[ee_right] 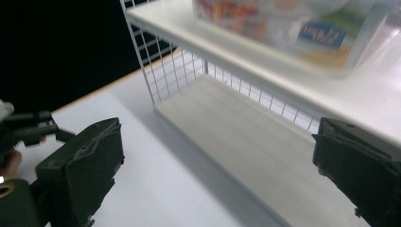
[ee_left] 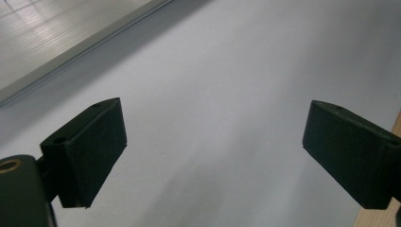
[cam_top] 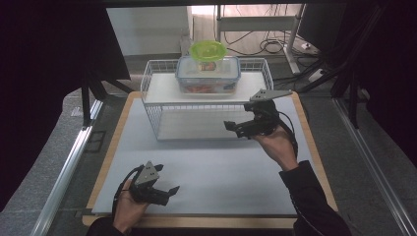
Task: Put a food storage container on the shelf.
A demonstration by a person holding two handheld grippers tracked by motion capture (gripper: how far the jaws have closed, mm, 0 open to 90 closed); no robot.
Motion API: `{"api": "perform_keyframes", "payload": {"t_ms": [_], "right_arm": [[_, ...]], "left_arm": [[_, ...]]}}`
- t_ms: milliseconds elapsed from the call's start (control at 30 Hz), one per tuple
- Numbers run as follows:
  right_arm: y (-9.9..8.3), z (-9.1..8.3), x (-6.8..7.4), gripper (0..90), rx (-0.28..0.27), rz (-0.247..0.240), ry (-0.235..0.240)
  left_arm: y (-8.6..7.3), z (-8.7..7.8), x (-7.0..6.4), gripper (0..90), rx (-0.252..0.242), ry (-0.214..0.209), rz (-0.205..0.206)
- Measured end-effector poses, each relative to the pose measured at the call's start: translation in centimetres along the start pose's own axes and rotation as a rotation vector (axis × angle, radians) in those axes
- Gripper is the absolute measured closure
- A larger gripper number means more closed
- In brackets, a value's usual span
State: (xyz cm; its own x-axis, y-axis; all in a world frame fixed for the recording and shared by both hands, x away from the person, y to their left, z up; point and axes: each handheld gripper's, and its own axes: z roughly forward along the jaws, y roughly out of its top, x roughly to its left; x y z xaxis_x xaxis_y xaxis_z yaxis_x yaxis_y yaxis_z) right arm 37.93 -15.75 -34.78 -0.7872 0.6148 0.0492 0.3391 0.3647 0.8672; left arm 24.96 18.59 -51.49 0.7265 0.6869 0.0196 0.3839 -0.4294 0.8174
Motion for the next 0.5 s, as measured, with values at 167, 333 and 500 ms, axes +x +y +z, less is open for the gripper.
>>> {"api": "perform_keyframes", "payload": {"t_ms": [167,333,500], "right_arm": [[-1.4,-0.1,0.3,0.3,0.009,-0.004,-0.007],[-2.8,-0.1,0.5,0.0,0.003,-0.004,-0.004],[-4.5,-0.4,0.6,0.0,-0.030,0.021,-0.010]], "left_arm": [[0.0,-0.1,0.1,6.0,-0.001,-0.004,-0.001],[0.0,0.0,0.0,5.9,0.003,-0.004,0.000],[0.0,0.0,0.0,5.8,0.003,-0.002,-0.001]]}}
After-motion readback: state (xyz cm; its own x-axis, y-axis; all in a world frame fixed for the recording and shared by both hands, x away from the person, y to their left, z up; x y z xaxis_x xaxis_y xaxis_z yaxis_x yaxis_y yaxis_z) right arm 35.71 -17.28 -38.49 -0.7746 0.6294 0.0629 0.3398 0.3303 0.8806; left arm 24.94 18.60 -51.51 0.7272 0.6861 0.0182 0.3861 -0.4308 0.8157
